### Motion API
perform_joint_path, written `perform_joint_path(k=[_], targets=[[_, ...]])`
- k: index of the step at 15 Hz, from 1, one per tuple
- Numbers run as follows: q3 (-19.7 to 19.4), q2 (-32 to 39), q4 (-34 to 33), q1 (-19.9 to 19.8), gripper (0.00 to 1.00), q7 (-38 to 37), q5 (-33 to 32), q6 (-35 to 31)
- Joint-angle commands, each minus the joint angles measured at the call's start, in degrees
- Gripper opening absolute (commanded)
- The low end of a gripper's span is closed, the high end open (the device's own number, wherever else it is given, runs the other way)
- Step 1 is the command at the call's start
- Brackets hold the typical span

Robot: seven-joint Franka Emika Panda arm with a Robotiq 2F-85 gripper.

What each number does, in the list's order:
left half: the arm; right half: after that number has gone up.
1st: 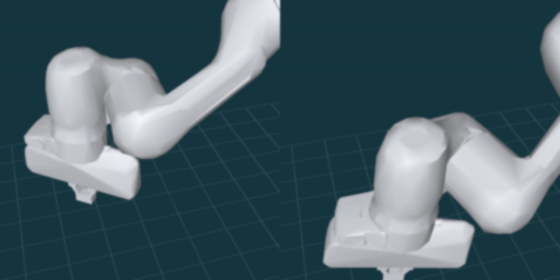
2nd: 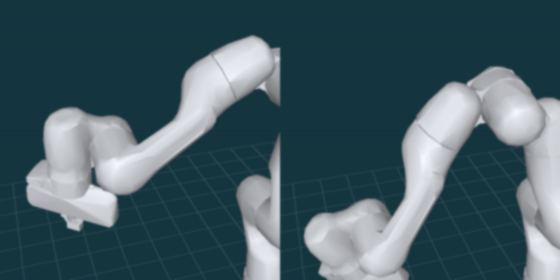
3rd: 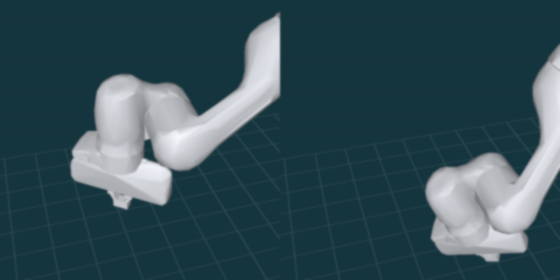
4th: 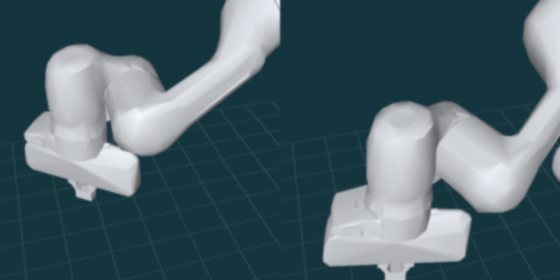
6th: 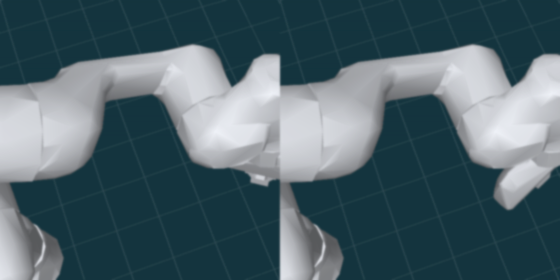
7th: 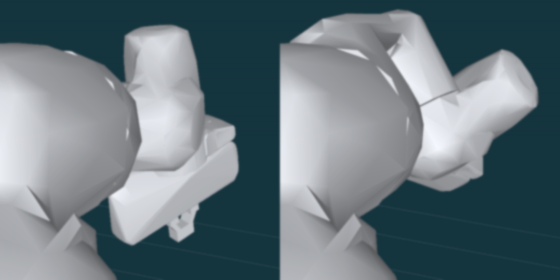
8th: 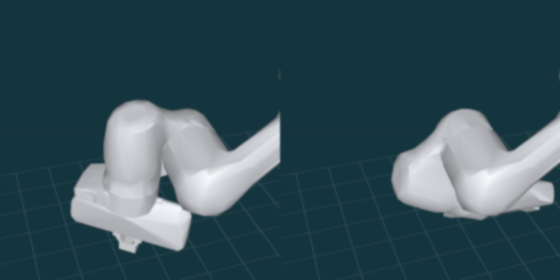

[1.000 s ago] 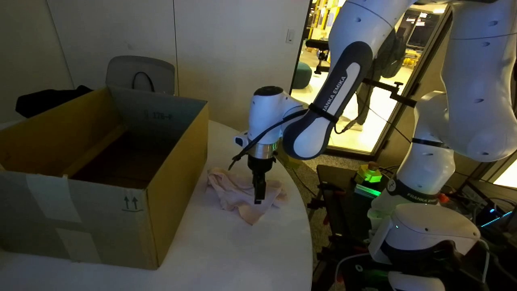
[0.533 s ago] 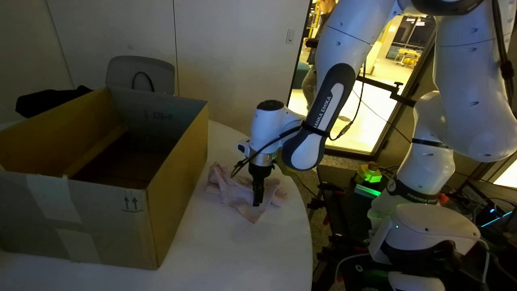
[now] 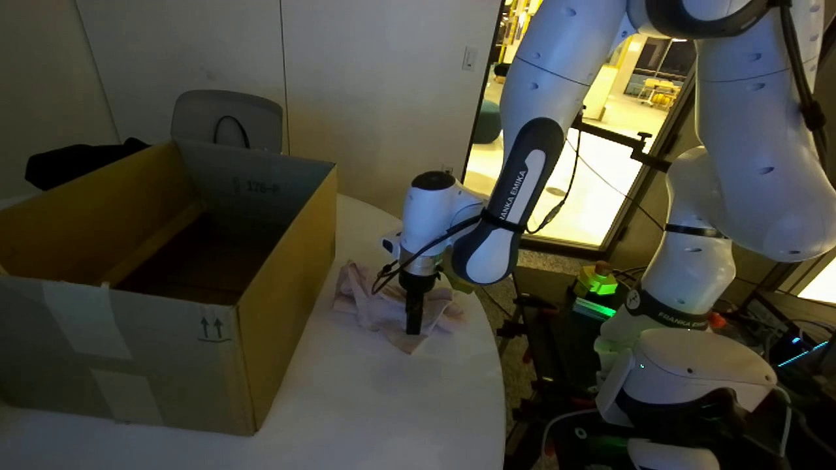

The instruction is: Put the marker on the shirt, then wrap the marker in the shirt and put it in the box

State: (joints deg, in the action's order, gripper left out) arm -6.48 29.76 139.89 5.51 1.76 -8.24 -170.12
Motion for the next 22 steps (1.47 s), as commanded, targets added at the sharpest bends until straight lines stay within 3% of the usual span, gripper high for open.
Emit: perform_joint_path(k=[1,5,10,15,22], targets=[[-0.41,1.01,-1.52,0.12,0.66,-0.87,0.02,1.56],[-0.37,-1.41,-1.47,-0.34,0.34,-0.39,-0.41,5.39],[0.61,-6.49,-0.94,-0.46,0.01,-0.63,-0.54,12.46],[1.98,-14.58,-0.38,0.1,0.0,-2.18,-0.85,20.61],[5.78,-25.77,-2.4,1.82,0.0,-10.66,-2.97,31.31]])
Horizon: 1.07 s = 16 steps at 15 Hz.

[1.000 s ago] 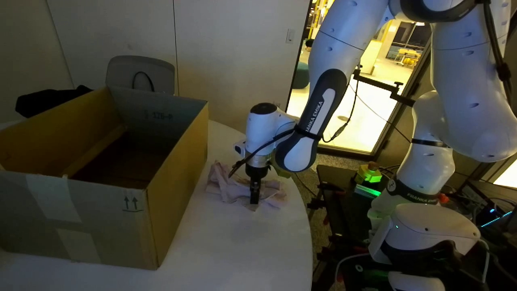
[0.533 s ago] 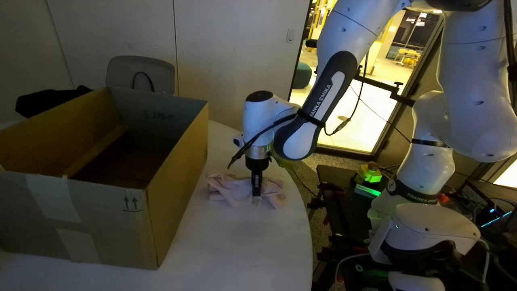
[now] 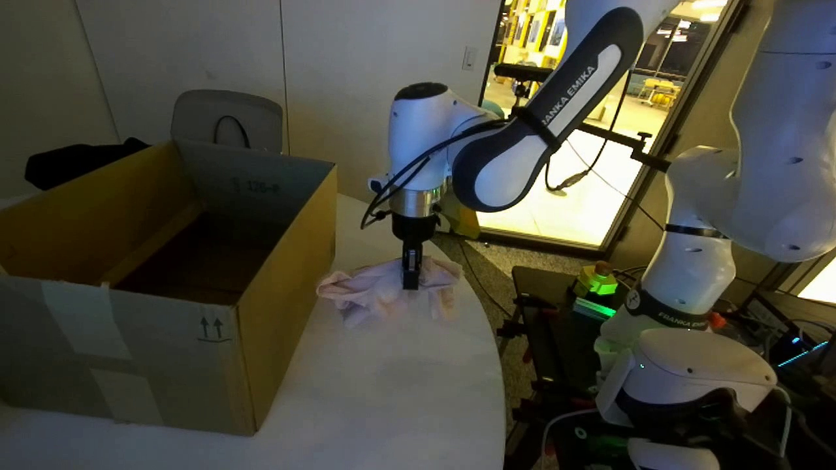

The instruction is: Put the marker on the shirt, then wrap the marker in the shirt and put it in the box

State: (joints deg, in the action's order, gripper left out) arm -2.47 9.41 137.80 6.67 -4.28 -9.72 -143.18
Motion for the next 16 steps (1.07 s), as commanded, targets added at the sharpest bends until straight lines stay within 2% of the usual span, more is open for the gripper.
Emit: perform_joint_path(k=[1,6,10,16], targets=[[2.57,-6.84,-0.7,0.73,0.0,-5.94,-1.59,5.5],[6.51,-13.16,-3.15,0.65,0.0,-11.63,-0.58,10.92],[8.28,-15.56,-7.72,-0.03,0.0,-13.48,-0.86,15.82],[7.94,-9.24,-20.9,-1.27,0.0,-14.97,-1.18,19.0]])
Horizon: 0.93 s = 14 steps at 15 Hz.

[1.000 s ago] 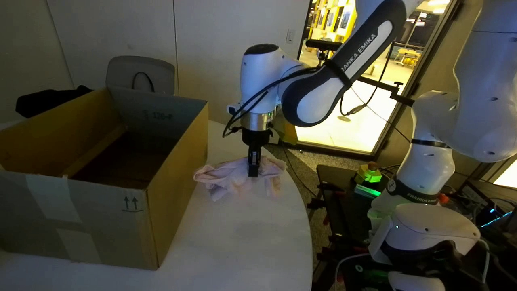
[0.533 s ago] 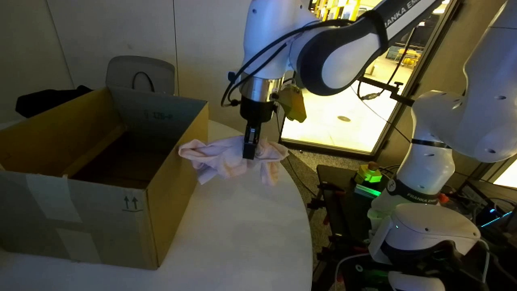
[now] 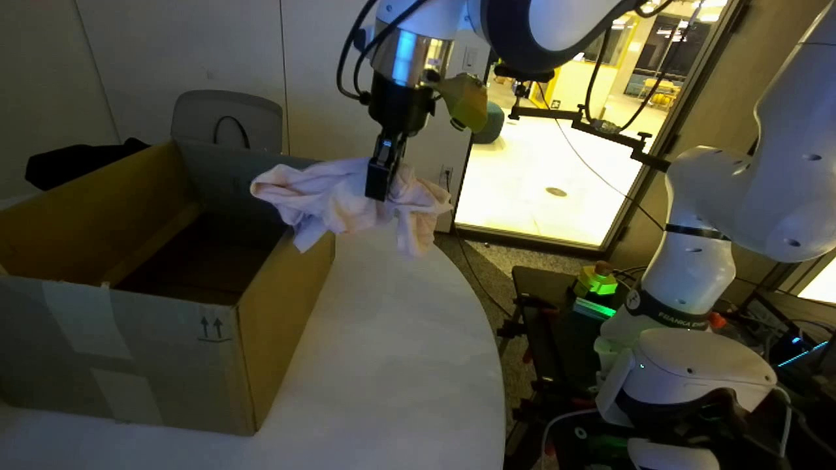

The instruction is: Put the marker on the shirt, then wrap the marker in the shirt and put it in the box

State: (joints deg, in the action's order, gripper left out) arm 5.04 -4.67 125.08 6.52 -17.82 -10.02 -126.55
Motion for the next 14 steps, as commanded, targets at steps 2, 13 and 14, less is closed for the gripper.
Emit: perform_joint_path(k=[2,13,14], targets=[[0.16,8.31,-12.63,-1.36,0.0,-1.94,-1.35,1.97],[-3.76,30.27,-36.39,3.95,0.0,-15.95,-1.29,-9.21],[-4.28,31.87,-37.96,4.74,0.0,-16.47,-1.19,-9.97]])
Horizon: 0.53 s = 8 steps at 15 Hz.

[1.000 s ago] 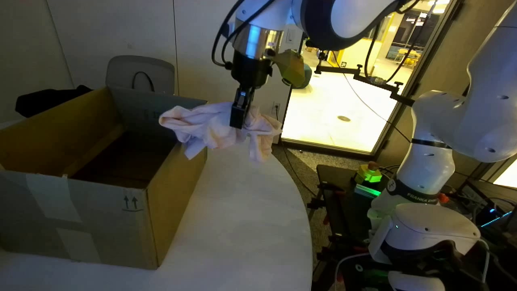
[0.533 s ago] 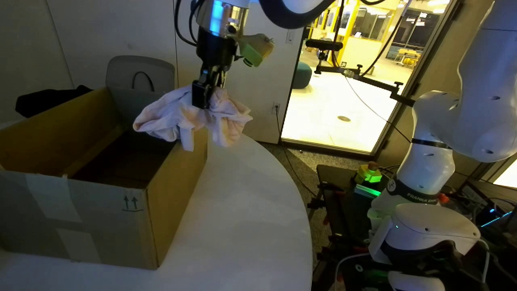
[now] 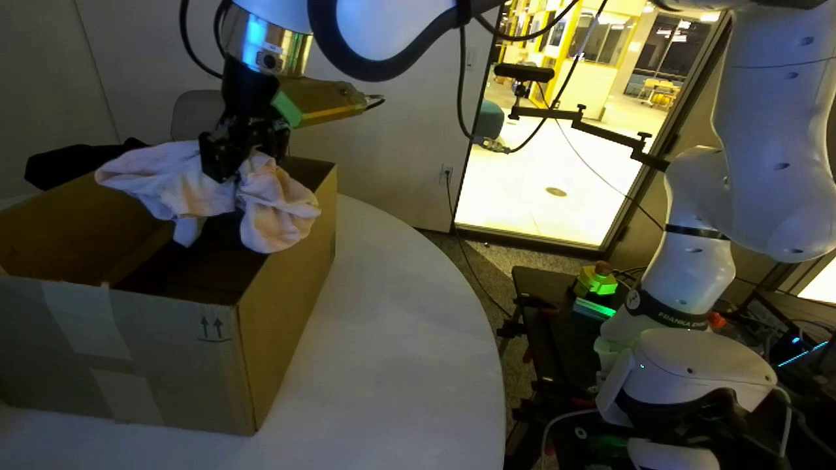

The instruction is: Put the marker on the shirt, then wrap the marker in the shirt and put it in the box

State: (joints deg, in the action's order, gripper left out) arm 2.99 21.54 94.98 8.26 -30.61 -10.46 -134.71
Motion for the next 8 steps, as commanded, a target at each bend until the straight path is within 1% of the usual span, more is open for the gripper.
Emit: perform_joint_path(k=[1,5,6,7,8], targets=[[-3.11,7.14,-9.59,3.9,0.0,-4.51,-1.35,-1.94],[-5.93,11.75,-14.79,6.04,0.0,-6.51,-1.38,-1.17],[-6.48,12.49,-15.65,6.31,0.21,-6.74,-1.26,-1.1],[-6.81,13.02,-16.28,6.41,0.26,-6.6,-1.05,-0.64],[-6.86,13.4,-16.78,6.33,0.33,-5.6,-0.83,0.45]])
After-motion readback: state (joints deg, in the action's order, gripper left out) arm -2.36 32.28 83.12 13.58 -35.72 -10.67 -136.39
